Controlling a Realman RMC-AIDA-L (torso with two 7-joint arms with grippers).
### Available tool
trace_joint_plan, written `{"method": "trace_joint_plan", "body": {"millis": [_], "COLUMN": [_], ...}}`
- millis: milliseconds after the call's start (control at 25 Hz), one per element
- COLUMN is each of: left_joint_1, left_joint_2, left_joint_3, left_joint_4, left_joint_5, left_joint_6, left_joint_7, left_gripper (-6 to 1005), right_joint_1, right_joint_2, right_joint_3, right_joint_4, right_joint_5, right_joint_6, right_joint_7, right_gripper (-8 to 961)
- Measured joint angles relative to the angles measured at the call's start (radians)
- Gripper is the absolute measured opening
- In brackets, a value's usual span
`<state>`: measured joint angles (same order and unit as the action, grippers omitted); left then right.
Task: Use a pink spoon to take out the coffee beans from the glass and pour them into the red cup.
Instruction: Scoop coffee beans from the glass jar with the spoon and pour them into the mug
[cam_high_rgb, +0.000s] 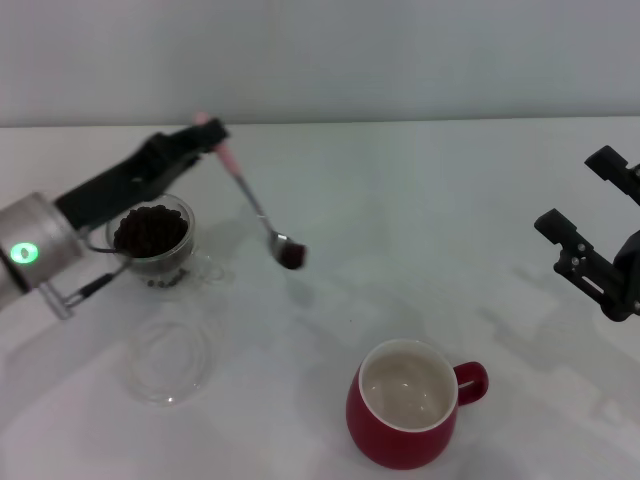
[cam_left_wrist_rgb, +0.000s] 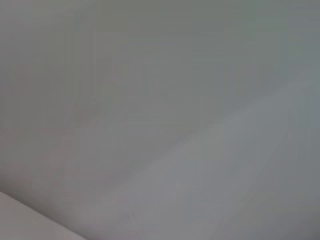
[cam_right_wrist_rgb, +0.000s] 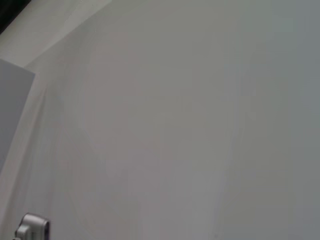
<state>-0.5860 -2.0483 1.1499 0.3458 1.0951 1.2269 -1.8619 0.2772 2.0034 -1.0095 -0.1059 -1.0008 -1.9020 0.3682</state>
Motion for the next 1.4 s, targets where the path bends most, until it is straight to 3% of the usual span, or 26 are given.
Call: {"method": "trace_joint_plan", "body": {"millis": [440, 1120, 1160, 1400], "left_joint_1": [-0.097, -0.192, -0.199, -0.200], "left_joint_2": [-0.027, -0.030, -0.030, -0.030], "left_joint_3": [0.143, 0.367, 0.430, 0.574], "left_joint_4": [-0.001, 0.045, 0.086, 0.190], "left_joint_5": [-0.010, -0.009, -0.008, 0.002], "left_joint_6": [0.014, -0.090, -0.120, -0.213], "left_joint_7": [-0.011, 0.025, 0.034, 0.045], "left_gripper": [132, 132, 132, 132], "right_joint_1": [-0.003, -0.049, -0.052, -0.072], "right_joint_2": [0.000, 0.001, 0.000, -0.002], "right_joint_3": [0.006, 0.012, 0.012, 0.013], "right_joint_4": [0.008, 0.003, 0.003, 0.002], "right_joint_5": [0.005, 0.021, 0.023, 0.025], "right_joint_6": [0.002, 0.002, 0.002, 0.000], "right_joint_7": [0.000, 0.000, 0.000, 0.000], "right_gripper": [754, 754, 755, 755]}}
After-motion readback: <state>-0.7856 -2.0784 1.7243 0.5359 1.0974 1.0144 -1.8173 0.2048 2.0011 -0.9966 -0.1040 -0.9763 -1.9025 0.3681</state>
